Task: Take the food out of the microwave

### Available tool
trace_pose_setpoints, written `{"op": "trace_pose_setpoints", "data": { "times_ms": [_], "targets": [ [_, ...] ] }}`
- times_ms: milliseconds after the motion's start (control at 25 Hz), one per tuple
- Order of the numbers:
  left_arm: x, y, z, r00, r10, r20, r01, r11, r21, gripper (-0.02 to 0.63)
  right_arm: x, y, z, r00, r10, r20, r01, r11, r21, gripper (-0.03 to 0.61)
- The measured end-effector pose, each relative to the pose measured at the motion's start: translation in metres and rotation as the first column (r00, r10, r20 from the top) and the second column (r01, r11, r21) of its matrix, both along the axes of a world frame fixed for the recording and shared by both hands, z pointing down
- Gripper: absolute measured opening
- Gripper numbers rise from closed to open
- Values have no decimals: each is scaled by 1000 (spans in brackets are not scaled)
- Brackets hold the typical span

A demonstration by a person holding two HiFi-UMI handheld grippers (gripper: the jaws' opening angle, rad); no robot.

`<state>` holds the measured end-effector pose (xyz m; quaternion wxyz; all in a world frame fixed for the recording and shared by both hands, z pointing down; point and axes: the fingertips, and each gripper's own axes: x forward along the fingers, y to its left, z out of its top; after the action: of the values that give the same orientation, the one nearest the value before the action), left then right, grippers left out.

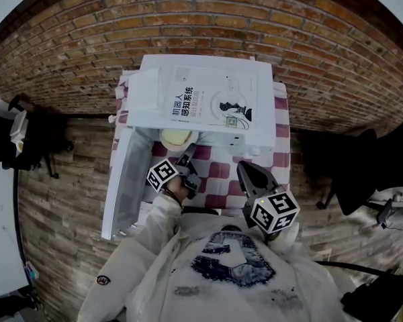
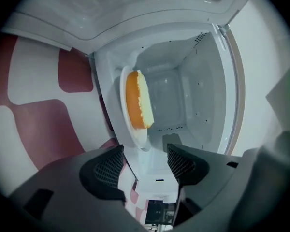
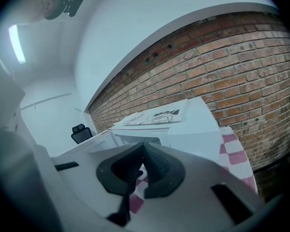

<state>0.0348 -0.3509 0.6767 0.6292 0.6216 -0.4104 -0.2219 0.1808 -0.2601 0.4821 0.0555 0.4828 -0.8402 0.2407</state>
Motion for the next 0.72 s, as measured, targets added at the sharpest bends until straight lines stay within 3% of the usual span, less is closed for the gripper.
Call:
{"op": "trace_pose_setpoints", "data": {
  "times_ms": [400, 720],
  "targets": [
    [3, -11, 6, 992, -31, -126, 27, 999, -32, 284, -8, 0, -1, 1000, -18, -24, 18, 1000, -9, 14],
    [2, -17, 11, 985, -68, -158, 60, 997, -54, 239, -15, -3, 3, 999, -40, -26, 40, 999, -6, 14]
  ]
}}
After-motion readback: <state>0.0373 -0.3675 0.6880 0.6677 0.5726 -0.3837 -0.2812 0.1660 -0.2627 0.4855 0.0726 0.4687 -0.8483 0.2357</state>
